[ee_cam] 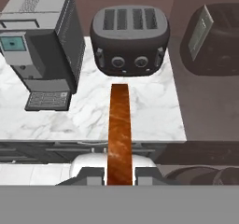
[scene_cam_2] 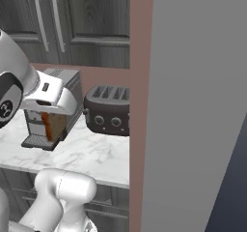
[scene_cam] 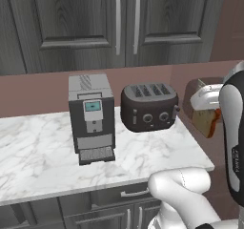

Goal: Start the toaster. Once the lever pops up, take the bread to the plate on the dining counter.

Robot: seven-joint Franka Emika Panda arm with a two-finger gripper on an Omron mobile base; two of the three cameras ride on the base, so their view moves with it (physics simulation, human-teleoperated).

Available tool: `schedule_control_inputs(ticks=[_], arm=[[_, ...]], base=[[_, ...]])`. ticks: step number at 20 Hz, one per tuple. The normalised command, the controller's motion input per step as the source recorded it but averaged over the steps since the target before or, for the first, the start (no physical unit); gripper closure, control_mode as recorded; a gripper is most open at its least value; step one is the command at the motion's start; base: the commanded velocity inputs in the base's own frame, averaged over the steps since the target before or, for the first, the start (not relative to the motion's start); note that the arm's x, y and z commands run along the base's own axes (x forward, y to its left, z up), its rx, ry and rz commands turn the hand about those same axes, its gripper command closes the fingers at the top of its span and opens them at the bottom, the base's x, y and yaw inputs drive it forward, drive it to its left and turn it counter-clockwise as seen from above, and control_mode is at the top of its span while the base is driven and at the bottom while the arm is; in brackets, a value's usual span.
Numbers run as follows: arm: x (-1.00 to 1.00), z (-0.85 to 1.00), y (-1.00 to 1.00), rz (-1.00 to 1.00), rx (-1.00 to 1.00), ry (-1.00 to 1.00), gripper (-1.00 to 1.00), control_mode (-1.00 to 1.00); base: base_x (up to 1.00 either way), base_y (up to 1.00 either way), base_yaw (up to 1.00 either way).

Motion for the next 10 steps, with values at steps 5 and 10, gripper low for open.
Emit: schedule_control_inputs(ticks=[5,10], arm=[[-0.02,0.00,0.00,0.00,0.00,0.01,1.00,-1.00],[0.00,0.00,0.00,0.00,0.00,0.00,1.00,-1.00]], base=[[0.00,0.00,0.00],[0.00,0.00,0.00]])
